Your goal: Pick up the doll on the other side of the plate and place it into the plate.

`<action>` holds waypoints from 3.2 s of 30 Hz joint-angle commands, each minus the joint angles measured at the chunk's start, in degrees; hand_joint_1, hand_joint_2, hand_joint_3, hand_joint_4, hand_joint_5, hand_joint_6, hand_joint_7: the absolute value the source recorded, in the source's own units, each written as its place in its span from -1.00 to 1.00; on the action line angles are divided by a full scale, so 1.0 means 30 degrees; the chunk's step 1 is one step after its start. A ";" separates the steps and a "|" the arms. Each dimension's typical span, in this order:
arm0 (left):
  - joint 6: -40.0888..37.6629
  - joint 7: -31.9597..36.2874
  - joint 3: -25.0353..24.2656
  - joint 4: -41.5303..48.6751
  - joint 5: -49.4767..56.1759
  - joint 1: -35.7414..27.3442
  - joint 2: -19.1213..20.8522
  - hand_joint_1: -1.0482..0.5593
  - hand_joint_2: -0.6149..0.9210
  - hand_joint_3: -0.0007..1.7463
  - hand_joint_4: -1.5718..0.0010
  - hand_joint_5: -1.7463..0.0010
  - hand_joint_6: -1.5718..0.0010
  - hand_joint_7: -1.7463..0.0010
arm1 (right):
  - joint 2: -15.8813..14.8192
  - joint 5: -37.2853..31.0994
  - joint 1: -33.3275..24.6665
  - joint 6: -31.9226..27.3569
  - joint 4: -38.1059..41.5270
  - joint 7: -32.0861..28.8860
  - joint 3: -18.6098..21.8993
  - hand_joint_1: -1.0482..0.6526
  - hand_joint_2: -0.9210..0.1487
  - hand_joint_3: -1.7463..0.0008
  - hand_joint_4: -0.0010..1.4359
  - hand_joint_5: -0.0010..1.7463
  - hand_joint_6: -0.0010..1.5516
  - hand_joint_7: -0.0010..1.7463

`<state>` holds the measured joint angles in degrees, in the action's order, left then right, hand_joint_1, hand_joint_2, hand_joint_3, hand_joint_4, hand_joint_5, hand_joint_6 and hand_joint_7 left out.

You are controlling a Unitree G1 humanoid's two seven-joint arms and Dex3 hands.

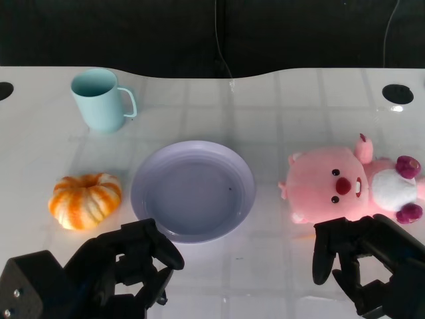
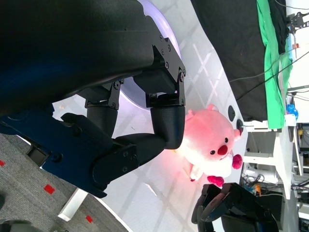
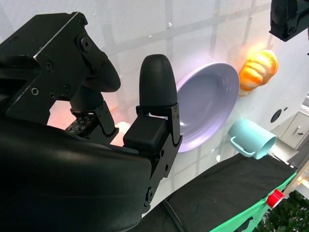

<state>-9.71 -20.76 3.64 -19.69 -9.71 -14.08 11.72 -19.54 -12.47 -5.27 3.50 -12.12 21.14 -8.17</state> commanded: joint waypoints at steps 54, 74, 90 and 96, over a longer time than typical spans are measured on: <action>-0.0556 0.0163 -0.0021 -0.0710 0.0227 -0.0057 0.0297 -0.10 0.62 0.11 0.22 -1.00 0.11 -0.54 | -0.3918 -1.2469 0.5617 -1.0337 -0.4073 0.2674 -0.1581 -0.57 -0.89 0.99 -1.00 -0.61 -0.88 -0.92; -0.0376 0.0165 0.0045 -0.0834 0.0247 -0.0197 0.0193 -0.10 0.62 0.11 0.22 -0.98 0.11 -0.53 | -0.3462 -1.4245 0.7556 -0.9482 0.1848 0.3205 -0.3701 -0.60 -0.92 0.99 -0.99 -0.65 -0.84 -0.96; -0.0442 0.0273 0.0120 -0.0980 0.0423 -0.0220 0.0196 -0.11 0.61 0.11 0.21 -1.00 0.11 -0.55 | -0.1424 -1.2789 1.0274 -0.8782 0.8978 0.1581 -0.4453 -0.57 -0.94 1.00 -0.97 -0.71 -0.81 -0.98; -0.0554 0.0348 0.0158 -0.1124 0.0447 -0.0256 0.0163 -0.09 0.62 0.11 0.22 -1.00 0.12 -0.54 | -0.0419 -1.1558 1.2014 -0.8277 1.3208 0.0462 -0.4678 -0.55 -0.97 1.00 -0.82 -0.76 -0.71 -0.97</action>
<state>-11.08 -20.33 4.34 -22.36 -8.77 -14.66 11.73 -21.41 -48.49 30.17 -21.57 24.25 22.46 -21.59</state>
